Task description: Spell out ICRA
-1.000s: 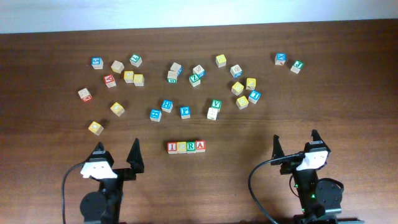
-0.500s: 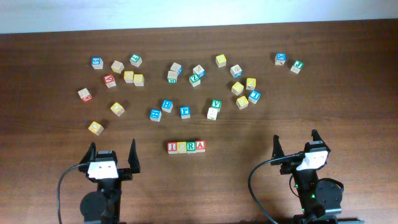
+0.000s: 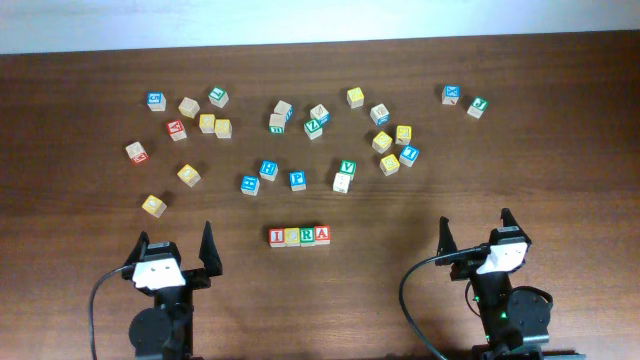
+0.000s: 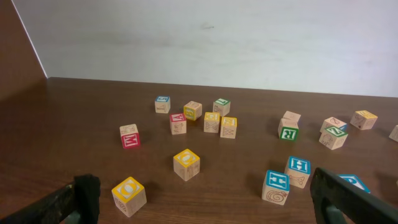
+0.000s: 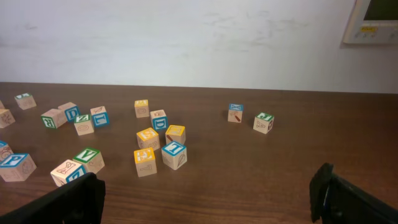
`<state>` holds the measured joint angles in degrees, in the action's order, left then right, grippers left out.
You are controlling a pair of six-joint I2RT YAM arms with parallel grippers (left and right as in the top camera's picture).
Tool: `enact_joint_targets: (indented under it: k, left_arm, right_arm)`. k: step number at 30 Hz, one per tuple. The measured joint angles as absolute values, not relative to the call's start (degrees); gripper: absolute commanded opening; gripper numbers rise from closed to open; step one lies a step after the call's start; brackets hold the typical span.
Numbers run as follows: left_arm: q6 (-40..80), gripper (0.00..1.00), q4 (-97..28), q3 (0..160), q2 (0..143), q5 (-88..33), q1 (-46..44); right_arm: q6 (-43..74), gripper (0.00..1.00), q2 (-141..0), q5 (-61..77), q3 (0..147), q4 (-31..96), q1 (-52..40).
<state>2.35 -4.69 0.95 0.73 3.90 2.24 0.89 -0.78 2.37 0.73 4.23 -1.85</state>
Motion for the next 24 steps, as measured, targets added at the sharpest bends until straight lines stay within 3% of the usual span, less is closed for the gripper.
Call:
enact_joint_targets:
  k: [24]
  left_arm:
    - [2.2, 0.99, -4.7, 1.0, 0.7, 3.2, 2.2]
  right_arm:
    - [0.9, 0.98, -0.8, 2.4, 0.7, 4.2, -1.8]
